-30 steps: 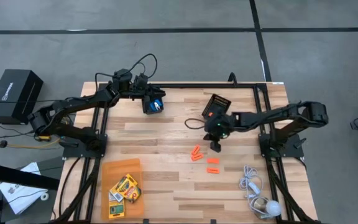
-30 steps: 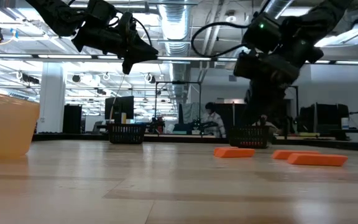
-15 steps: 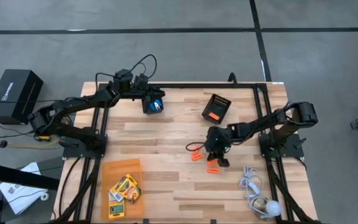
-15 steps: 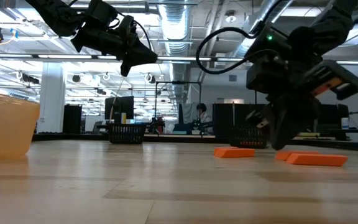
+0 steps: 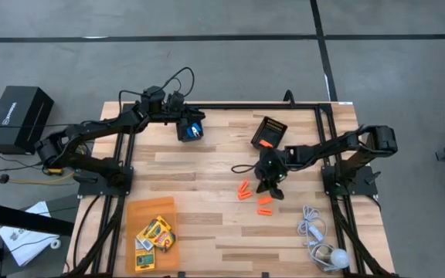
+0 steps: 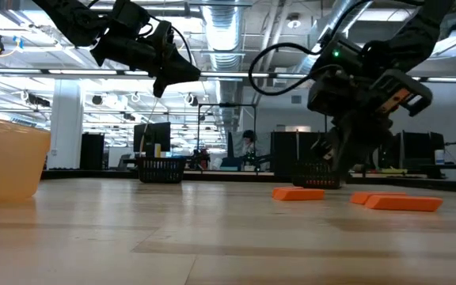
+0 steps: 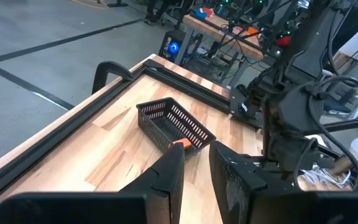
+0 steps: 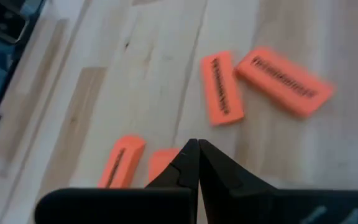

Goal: Pick & Place School Supplies
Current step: Put the orange eraser into the right black bin

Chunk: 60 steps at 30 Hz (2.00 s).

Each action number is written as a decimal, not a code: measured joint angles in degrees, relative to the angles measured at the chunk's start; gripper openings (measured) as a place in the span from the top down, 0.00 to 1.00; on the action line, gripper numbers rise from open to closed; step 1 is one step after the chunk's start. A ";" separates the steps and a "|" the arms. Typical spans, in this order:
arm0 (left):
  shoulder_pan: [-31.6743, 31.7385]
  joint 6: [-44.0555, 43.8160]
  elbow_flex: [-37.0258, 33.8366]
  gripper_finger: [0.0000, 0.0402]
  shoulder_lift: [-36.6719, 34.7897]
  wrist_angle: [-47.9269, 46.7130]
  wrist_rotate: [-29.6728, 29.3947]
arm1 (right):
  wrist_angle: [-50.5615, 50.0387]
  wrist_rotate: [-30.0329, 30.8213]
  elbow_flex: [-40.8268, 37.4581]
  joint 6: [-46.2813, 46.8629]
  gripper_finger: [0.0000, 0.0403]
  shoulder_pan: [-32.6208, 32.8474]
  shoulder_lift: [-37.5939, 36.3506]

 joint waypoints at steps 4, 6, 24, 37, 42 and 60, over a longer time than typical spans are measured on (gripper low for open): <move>0.00 0.00 0.00 0.82 0.00 0.00 0.00 | -1.99 -2.70 0.00 -0.15 1.00 0.53 0.00; 0.00 0.00 0.00 0.82 0.00 0.02 0.00 | -2.67 -3.66 0.00 -0.44 1.00 0.98 0.00; 0.00 0.06 0.00 0.82 0.00 0.02 0.00 | -2.40 -1.85 -2.34 0.00 1.00 2.64 0.20; 0.00 0.17 0.00 0.82 0.00 -0.02 -0.28 | 4.43 -6.07 -1.33 1.66 1.00 1.56 7.36; 0.00 0.20 0.00 0.82 0.00 -0.09 -0.26 | 4.69 -6.19 0.60 0.80 1.00 0.12 9.38; 0.11 1.68 0.00 0.82 0.00 -1.16 -0.02 | 2.84 -2.47 2.37 -2.81 1.00 -6.64 9.64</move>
